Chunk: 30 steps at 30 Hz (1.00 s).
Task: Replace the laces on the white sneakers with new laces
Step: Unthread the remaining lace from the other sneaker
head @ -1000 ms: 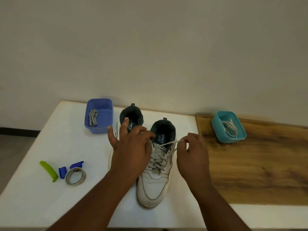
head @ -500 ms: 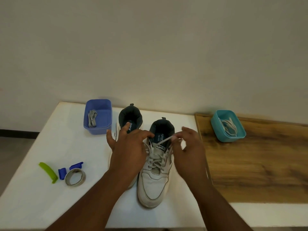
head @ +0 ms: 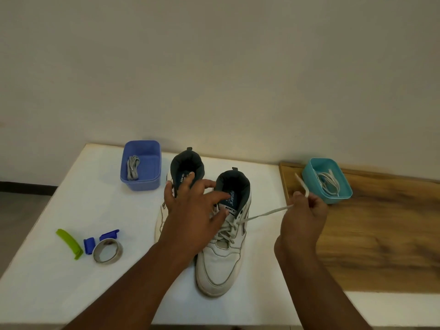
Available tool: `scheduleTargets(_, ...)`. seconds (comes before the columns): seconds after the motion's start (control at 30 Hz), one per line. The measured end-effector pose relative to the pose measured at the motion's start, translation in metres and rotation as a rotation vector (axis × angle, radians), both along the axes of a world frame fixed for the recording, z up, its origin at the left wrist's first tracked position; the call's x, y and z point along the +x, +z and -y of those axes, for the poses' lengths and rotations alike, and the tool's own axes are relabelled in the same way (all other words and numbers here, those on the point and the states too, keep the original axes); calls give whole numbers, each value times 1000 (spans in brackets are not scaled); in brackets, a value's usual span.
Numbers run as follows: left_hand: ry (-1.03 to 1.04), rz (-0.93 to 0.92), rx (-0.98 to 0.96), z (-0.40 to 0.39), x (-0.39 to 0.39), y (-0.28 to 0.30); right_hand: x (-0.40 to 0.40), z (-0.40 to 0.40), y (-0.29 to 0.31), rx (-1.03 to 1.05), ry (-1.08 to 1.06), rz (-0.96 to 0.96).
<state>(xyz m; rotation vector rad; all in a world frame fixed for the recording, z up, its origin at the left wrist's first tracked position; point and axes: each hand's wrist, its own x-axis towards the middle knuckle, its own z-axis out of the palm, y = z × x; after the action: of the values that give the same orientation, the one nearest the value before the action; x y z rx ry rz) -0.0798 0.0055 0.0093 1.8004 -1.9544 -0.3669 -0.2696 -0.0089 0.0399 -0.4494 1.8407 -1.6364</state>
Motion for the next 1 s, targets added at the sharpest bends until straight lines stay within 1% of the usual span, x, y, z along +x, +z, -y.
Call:
scheduleTargets(0.03, -14, 15, 1, 0, 0, -1, -1, 0, 0, -6, 10, -22)
scheduleTargets(0.1, 10, 18, -7, -1, -2, -2, -2, -2, -3, 1, 125, -118)
scheduleTargets(0.13, 42, 12, -9, -1, -3, -1, -1, -4, -6, 25, 232, -247)
scheduleTargets(0.23, 129, 31, 29, -1, -2, 1, 10, -15, -13, 28, 618, -763)
scheduleTargets(0.3, 149, 35, 57, 0, -2, 0, 19, -21, -15, 93, 847, -1022)
scheduleTargets(0.33, 154, 25, 60, -1, -2, -1, 23, -23, -16, 145, 920, -1110)
scheduleTargets(0.4, 172, 11, 63, -1, 0, -1, 24, -23, -15, 214, 952, -1160)
scheduleTargets(0.47, 189, 2, 70, -1, 3, -1, 19, -21, -15, 228, 904, -1175)
scheduleTargets(0.57, 185, -14, 58, -2, 6, -1, 13, -19, -14, 247, 870, -1148)
scheduleTargets(0.7, 174, -2, 83, -2, 3, -1, 15, -22, -12, 270, 876, -1135)
scheduleTargets(0.83, 167, -58, 122, 1, 4, -2, 22, -21, -16, 195, 991, -1132)
scheduleTargets(0.93, 169, -89, 123, 2, 5, 1, 31, -21, -23, 168, 1089, -1208)
scheduleTargets(1.0, 173, -94, 112, 2, 5, 2, 33, -22, -27, 162, 1103, -1228)
